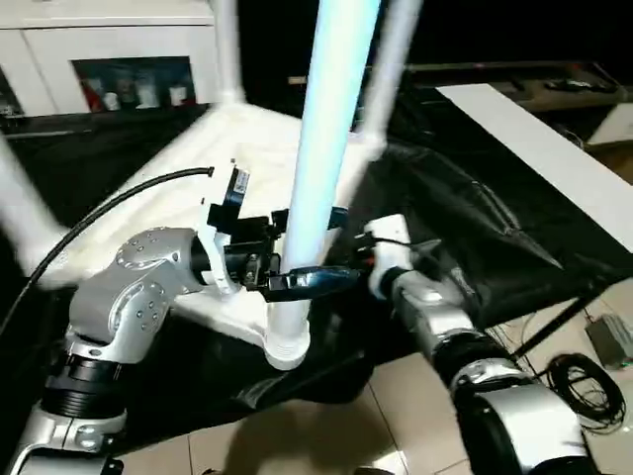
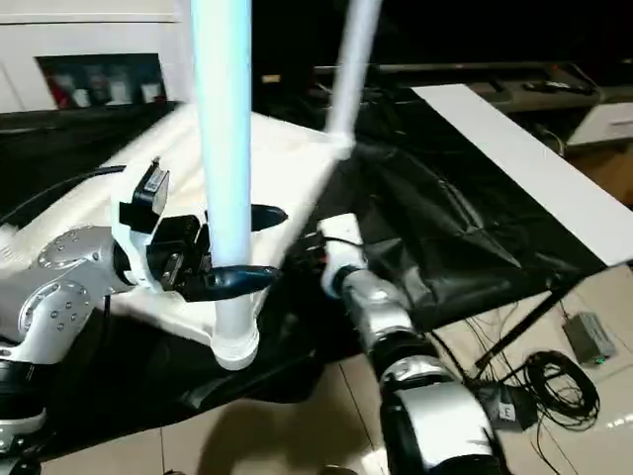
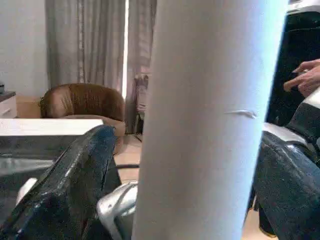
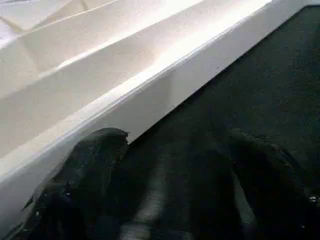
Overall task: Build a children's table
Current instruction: Rotate table base
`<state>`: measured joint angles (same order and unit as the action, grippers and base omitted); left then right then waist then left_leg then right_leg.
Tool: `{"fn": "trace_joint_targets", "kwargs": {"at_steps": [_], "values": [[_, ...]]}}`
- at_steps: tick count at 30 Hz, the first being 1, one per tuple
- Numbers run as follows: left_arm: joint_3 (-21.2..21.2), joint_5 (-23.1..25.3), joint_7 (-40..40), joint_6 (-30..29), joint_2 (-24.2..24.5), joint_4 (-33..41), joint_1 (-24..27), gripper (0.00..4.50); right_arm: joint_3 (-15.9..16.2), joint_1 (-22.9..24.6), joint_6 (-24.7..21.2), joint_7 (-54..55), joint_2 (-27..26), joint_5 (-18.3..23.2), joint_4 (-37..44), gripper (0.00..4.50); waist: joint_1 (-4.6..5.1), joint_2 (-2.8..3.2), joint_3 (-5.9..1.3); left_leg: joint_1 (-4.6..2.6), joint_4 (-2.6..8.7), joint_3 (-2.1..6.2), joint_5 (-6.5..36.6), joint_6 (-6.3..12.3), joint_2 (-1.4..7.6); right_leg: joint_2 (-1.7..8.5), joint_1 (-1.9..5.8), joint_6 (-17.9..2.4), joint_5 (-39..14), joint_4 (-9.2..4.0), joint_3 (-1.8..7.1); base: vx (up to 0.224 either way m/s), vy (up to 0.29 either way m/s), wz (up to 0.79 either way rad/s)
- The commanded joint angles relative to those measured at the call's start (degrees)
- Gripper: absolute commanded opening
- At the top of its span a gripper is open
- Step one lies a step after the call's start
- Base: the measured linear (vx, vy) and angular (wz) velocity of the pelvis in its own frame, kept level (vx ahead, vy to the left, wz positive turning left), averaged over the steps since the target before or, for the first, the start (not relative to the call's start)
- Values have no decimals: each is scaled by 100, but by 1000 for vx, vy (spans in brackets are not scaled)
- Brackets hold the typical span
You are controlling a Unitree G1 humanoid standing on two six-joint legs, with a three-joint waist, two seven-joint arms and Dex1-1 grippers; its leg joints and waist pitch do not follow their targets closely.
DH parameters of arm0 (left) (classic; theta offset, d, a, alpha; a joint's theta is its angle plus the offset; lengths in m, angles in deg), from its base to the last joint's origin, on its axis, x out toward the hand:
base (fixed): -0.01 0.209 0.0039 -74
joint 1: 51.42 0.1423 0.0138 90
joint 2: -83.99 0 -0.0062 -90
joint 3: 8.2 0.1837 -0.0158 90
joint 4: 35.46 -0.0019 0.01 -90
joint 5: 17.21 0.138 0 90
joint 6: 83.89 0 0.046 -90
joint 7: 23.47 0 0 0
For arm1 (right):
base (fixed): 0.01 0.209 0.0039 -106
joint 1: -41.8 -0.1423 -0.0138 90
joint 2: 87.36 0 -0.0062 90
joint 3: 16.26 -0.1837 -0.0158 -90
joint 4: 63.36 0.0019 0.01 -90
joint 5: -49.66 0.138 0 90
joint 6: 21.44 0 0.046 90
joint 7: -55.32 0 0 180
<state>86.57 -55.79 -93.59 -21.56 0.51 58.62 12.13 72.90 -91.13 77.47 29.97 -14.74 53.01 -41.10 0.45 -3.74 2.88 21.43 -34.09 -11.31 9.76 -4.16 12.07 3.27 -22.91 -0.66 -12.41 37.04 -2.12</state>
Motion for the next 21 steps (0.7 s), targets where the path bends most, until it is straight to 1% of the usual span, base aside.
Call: {"fn": "trace_joint_targets", "kwargs": {"at_steps": [1,3,5,6,7,8,9,10,11,12,13,14,15,16,18,20,21], "values": [[329,41,34,51,-191,147,-35,444,432,-147,133,-631,-424,-196,6,387,-70,122,-361,-75,353,60,1114,-65,126,357,290,-1399,-172,-395,243,0,0,0],[336,134,94,142,-250,58,-68,444,476,-147,190,-606,-441,-264,-8,387,-71,123,-354,-83,357,58,1108,-45,132,362,283,-1436,-164,-398,245,0,0,0],[327,206,138,211,-273,-18,-94,444,472,-159,213,-538,-436,-289,-24,387,-72,125,-350,-84,361,61,1142,-49,134,368,282,-1432,-230,-405,246,0,0,0],[315,342,219,332,-296,-135,-132,444,461,-180,241,-412,-422,-322,-50,387,-75,132,-349,-100,363,58,1191,-59,136,363,267,-1416,-294,-418,248,0,0,0],[309,402,264,373,-303,-193,-150,444,457,-190,255,-346,-411,-337,-61,387,-79,130,-348,-103,364,62,1211,-68,141,367,269,-1411,-316,-416,248,0,0,0],[324,600,369,513,-294,-344,-194,444,426,-215,266,-178,-372,-359,-90,387,-90,144,-344,-108,371,63,1243,-93,142,365,260,-1394,-372,-418,248,0,0,0],[340,765,459,623,-279,-471,-232,444,400,-235,269,-39,-335,-377,-113,387,-97,144,-340,-114,374,65,1249,-96,139,357,250,-1366,-407,-435,248,0,0,0],[362,1181,727,901,-234,-844,-349,444,317,-277,286,329,-220,-409,-164,387,-115,141,-336,-124,378,67,1277,-127,139,361,244,-1326,-480,-436,249,0,0,0],[362,1234,762,940,-228,-894,-366,444,300,-282,290,369,-204,-411,-169,387,-121,138,-327,-120,386,69,1304,-143,134,358,244,-1280,-563,-450,250,0,0,0],[329,1475,1025,1057,-197,-1194,-485,444,197,-306,249,585,-114,-390,-195,387,-149,152,-329,-155,377,60,1407,-218,134,360,224,-1194,-675,-456,257,0,0,0],[284,1650,1257,1155,-169,-1438,-585,444,116,-321,185,751,-41,-357,-212,387,-159,147,-331,-150,377,62,1414,-234,129,355,232,-1167,-689,-450,256,0,0,0],[274,1737,1266,1316,-144,-1534,-616,444,70,-317,193,782,-6,-324,-213,387,-187,157,-339,-153,375,60,1377,-248,122,352,233,-1112,-659,-450,261,0,0,0],[257,1793,1278,1388,-98,-1618,-654,444,17,-303,200,812,42,-288,-212,387,-203,157,-344,-141,377,67,1322,-238,121,357,247,-1099,-603,-447,259,0,0,0],[247,1815,1283,1403,-70,-1659,-675,444,-14,-294,204,825,70,-270,-211,387,-235,152,-367,-147,363,57,1191,-221,114,358,253,-1107,-393,-420,261,0,0,0],[281,1904,1149,1599,-2,-1692,-705,444,-66,-245,212,852,141,-260,-192,387,-251,153,-392,-114,346,49,884,-111,107,349,280,-1223,176,-362,252,0,0,0],[310,1959,1145,1632,28,-1717,-724,444,-93,-197,233,882,188,-247,-170,387,-257,150,-396,-98,336,41,744,-10,101,354,291,-1313,446,-342,251,0,0,0],[324,1986,1154,1637,39,-1729,-732,444,-100,-181,243,891,201,-237,-164,387,-262,152,-396,-100,336,42,725,12,103,357,291,-1337,479,-340,247,0,0,0]]}}
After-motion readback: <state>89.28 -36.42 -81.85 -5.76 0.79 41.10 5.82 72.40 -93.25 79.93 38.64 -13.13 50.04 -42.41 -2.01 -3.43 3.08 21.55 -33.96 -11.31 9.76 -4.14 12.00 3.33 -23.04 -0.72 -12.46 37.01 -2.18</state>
